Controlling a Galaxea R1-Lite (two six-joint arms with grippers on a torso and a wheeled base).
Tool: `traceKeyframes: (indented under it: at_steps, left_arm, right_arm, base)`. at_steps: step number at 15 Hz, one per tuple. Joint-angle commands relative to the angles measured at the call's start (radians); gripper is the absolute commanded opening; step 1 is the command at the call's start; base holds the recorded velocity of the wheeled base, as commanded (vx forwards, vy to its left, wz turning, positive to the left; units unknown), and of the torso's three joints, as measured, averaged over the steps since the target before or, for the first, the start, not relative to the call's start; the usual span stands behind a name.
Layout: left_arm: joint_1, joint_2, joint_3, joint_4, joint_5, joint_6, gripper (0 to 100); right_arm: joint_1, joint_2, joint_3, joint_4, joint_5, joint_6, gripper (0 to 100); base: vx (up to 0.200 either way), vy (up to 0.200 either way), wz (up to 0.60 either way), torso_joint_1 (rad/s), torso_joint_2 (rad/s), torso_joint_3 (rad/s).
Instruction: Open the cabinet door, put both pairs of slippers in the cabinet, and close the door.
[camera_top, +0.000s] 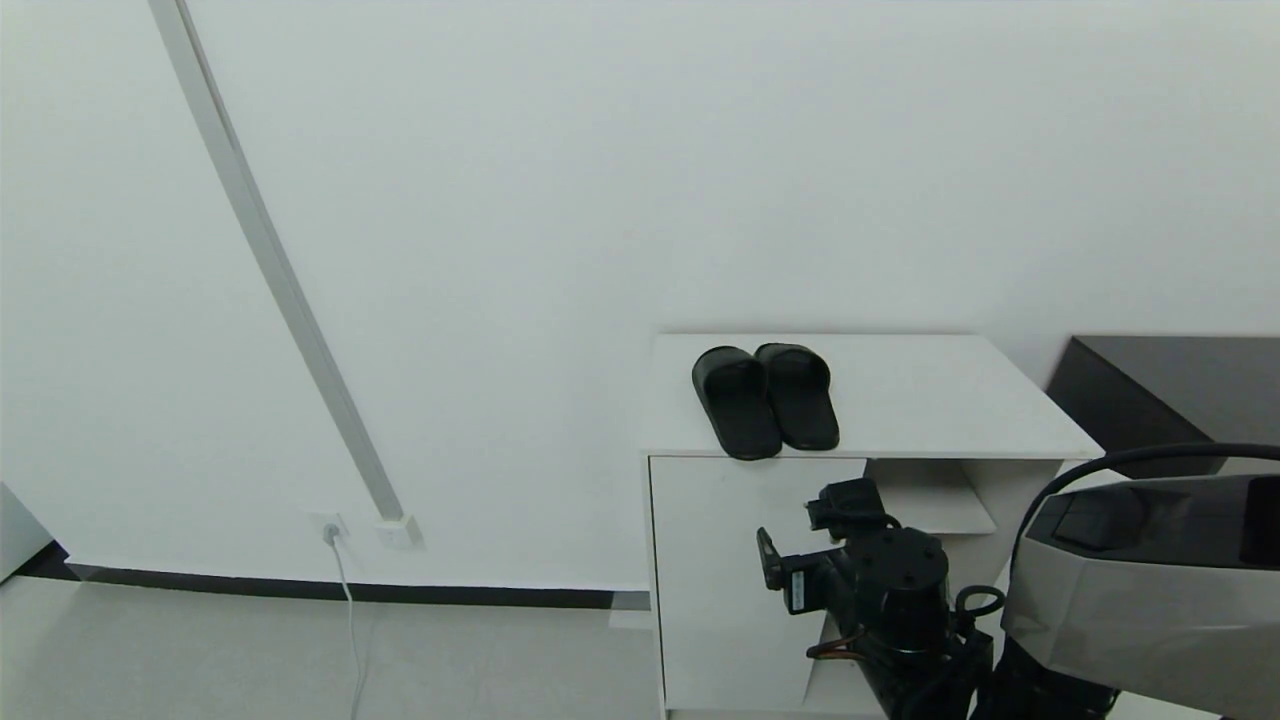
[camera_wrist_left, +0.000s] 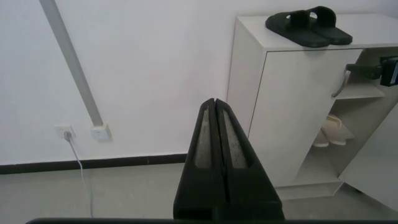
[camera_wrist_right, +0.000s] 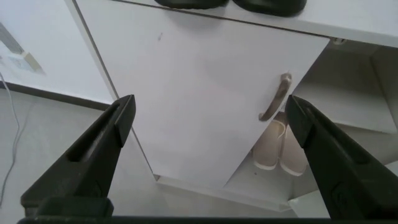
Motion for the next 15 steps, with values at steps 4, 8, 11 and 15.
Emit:
traceKeyframes:
  at_steps: [4,8,11,15]
  left_arm:
    - [0.000,0.001,0.000,-0.001,0.000,0.000,0]
    - [0.000,0.001,0.000,-0.001,0.000,0.001,0]
    - [0.000,0.001,0.000,0.001,-0.001,0.001,0]
    - [0.000,0.001,0.002,-0.001,-0.001,0.003,0]
  right_arm:
    - [-0.025,0.035,-0.053,-0.055,0.026,-0.071,100]
    - [-0.058,-0.140,-0.427,0.555,0.030,0.022,100]
    - [-0.062,-0.179,-0.638,0.853,0.030,0.084,100]
    - [-0.076,-0.171,-0.668,0.888,0.026,0.084,100]
  base:
    - [0.000,0.000,0.00,0.000,0.00,0.000]
    - [0.000,0.000,0.00,0.000,0.00,0.000]
    - [0.000,0.000,0.00,0.000,0.00,0.000]
    - [0.000,0.000,0.00,0.000,0.00,0.000]
